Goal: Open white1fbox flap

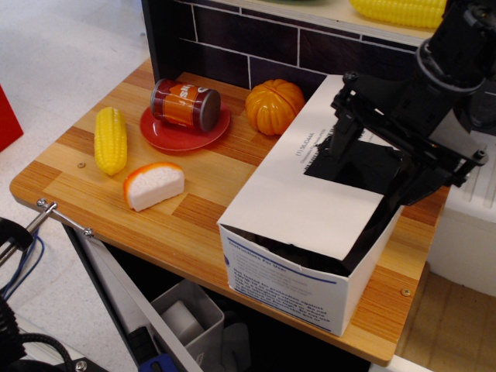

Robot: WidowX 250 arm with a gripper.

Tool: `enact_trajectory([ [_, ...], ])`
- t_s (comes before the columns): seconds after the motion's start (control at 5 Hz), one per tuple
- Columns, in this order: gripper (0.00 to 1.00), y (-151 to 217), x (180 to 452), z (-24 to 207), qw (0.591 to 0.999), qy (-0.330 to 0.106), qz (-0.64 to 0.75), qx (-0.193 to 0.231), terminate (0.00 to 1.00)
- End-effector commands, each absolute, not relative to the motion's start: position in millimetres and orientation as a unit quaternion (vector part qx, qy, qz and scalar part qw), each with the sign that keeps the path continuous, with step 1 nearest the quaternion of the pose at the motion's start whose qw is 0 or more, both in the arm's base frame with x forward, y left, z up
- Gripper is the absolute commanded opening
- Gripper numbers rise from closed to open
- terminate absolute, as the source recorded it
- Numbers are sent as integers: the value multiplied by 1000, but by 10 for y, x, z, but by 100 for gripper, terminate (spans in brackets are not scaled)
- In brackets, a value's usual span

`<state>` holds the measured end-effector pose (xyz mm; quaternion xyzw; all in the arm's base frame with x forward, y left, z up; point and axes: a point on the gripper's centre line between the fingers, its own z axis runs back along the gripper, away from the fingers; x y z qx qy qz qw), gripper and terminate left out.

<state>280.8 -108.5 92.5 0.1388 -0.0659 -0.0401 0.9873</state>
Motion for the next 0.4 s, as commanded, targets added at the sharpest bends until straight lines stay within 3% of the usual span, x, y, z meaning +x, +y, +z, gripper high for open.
enact_trajectory([
  [0.0,100,-1014,2827,1042,983,-77,-55,157,0],
  [0.2,100,-950,2809,1108,980,-75,-63,173,0],
])
